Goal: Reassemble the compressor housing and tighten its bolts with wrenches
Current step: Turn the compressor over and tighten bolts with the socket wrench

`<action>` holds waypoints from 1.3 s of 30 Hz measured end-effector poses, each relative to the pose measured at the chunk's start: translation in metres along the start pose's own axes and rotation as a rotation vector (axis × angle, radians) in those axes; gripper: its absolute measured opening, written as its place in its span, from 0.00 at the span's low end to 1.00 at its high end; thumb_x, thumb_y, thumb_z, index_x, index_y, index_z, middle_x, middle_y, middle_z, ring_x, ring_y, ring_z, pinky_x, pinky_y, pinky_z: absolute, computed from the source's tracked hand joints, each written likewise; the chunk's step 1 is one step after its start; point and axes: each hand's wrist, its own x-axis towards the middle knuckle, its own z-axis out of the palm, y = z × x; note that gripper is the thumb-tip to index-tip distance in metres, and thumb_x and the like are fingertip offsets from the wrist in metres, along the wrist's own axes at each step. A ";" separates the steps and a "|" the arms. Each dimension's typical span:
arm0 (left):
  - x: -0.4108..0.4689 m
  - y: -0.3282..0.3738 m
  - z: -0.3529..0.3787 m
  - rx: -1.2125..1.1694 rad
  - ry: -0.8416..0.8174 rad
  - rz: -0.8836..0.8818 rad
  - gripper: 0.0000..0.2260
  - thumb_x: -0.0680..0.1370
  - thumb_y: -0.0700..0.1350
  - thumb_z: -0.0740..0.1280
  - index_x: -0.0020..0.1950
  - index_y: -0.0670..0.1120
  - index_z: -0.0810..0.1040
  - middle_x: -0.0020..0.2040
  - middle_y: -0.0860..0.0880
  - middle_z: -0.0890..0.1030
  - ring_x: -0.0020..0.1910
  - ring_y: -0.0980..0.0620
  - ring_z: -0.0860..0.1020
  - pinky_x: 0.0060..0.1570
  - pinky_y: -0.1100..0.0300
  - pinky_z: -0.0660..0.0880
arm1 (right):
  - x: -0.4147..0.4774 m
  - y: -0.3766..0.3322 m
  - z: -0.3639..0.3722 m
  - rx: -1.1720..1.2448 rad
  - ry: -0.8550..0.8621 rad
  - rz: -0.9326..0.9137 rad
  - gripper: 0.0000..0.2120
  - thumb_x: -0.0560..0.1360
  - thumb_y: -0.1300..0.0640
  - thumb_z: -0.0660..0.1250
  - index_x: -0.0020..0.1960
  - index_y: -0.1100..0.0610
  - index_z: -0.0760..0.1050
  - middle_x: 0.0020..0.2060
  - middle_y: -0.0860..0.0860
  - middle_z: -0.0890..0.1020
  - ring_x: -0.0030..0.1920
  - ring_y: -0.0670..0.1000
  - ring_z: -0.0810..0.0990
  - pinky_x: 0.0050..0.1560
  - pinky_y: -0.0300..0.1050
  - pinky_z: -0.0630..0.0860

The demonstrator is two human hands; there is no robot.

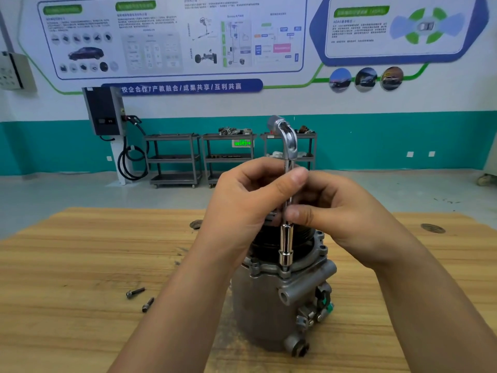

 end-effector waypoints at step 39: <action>0.000 -0.002 0.000 -0.046 -0.078 0.067 0.07 0.71 0.41 0.69 0.42 0.51 0.85 0.40 0.53 0.83 0.43 0.57 0.81 0.44 0.65 0.76 | 0.001 0.005 -0.001 -0.028 0.021 0.042 0.15 0.62 0.52 0.75 0.48 0.51 0.80 0.45 0.58 0.82 0.47 0.52 0.82 0.48 0.42 0.79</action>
